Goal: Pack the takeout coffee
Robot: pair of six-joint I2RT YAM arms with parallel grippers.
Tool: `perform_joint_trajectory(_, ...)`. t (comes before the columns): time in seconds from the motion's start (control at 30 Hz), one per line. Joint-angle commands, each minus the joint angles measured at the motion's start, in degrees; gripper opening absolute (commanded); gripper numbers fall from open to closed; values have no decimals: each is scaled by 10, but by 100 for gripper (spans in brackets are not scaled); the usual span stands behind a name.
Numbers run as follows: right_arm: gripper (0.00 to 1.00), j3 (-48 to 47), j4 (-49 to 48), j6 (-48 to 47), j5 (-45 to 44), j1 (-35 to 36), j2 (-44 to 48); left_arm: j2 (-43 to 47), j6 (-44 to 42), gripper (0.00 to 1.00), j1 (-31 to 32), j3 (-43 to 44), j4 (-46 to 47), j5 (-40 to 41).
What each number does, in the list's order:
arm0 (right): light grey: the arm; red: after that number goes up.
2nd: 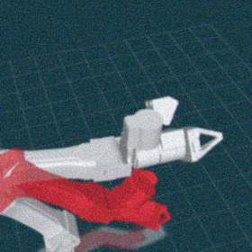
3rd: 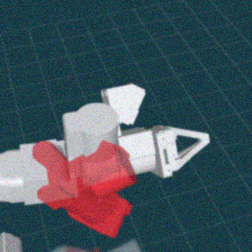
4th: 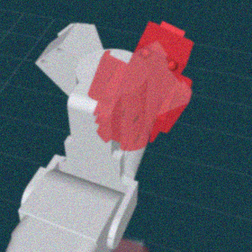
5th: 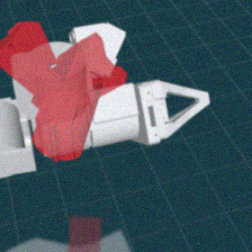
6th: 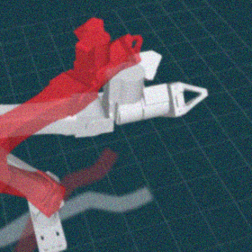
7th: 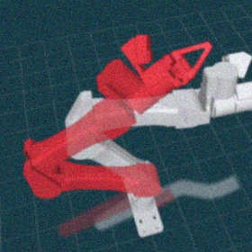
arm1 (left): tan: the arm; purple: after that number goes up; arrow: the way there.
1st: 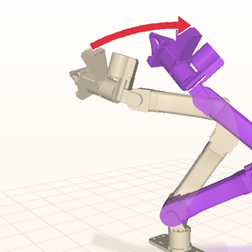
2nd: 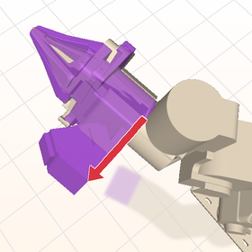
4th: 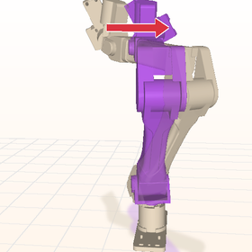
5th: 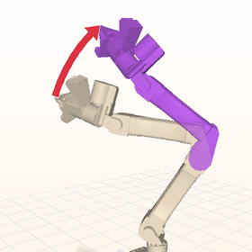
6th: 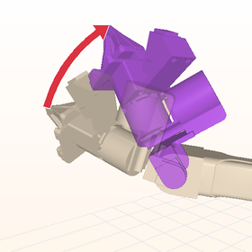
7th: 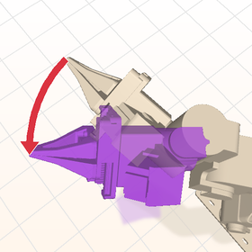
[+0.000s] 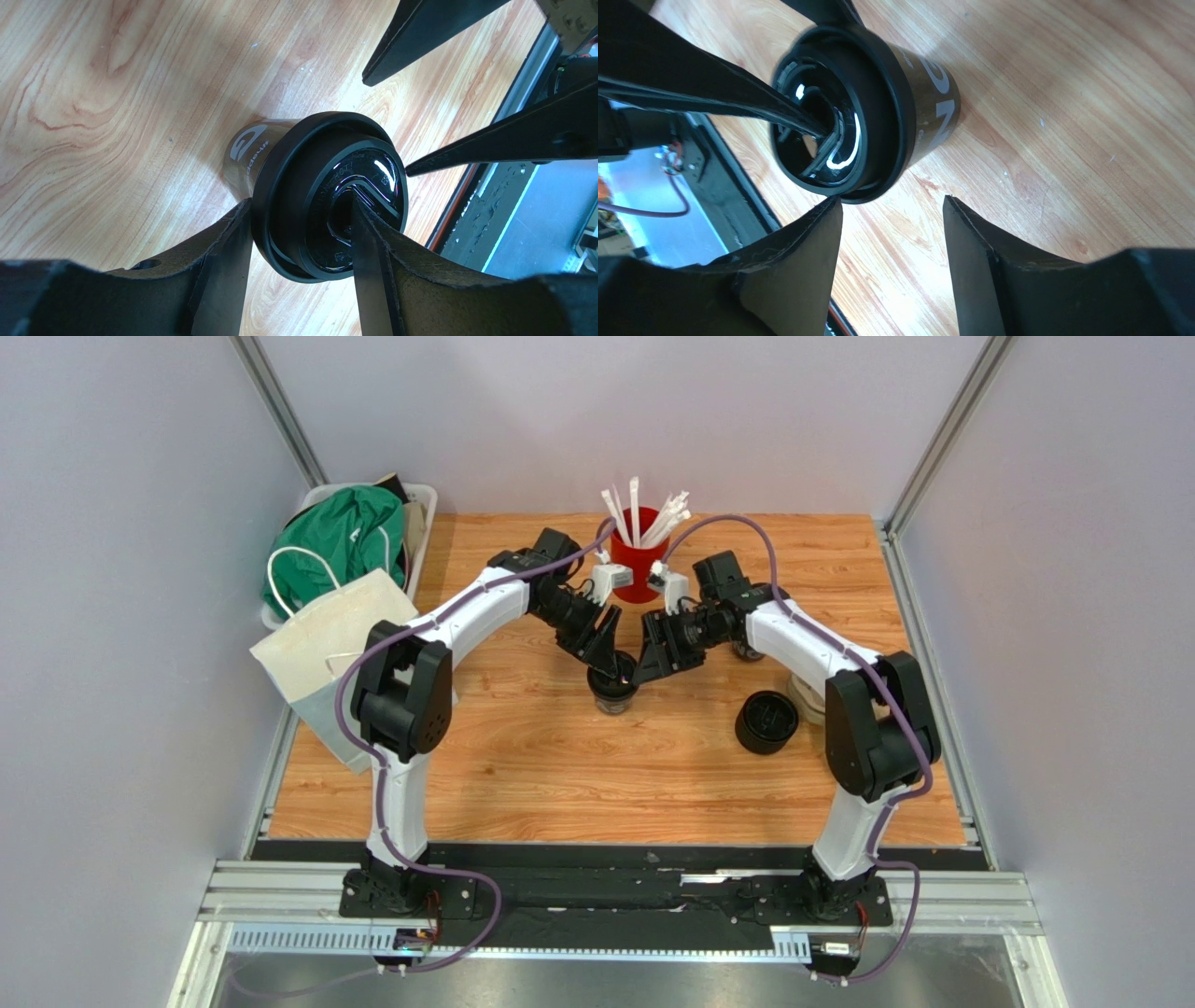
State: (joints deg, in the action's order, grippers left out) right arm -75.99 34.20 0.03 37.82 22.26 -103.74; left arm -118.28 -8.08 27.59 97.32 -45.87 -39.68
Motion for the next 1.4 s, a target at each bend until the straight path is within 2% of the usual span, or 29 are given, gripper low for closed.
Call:
perform_joint_trajectory(0.0, 60, -33, -24, 39, 65, -8, 10, -49, -52, 57, 10, -23, -24, 115)
perform_joint_trajectory(0.1, 61, -30, -44, 64, 107, -14, 3, -43, -51, 57, 10, -23, -24, 113)
perform_joint_trajectory(0.33, 62, -30, -88, 122, 66, -13, -3, -45, -44, 57, 7, -22, -18, 103)
perform_joint_trajectory(0.57, 61, 11, -148, 168, 40, -1, -12, -46, -22, 57, -1, -20, -3, 85)
perform_joint_trajectory(0.93, 54, 57, -177, 183, 34, 16, -12, -46, -12, 57, -7, -25, 10, 77)
perform_joint_trajectory(1.2, 44, 62, -193, 202, 30, 17, -24, -43, -11, 57, -9, -27, 12, 70)
perform_joint_trajectory(1.37, 42, 64, -200, 213, 29, 23, -32, -40, -9, 57, -10, -31, 20, 59)
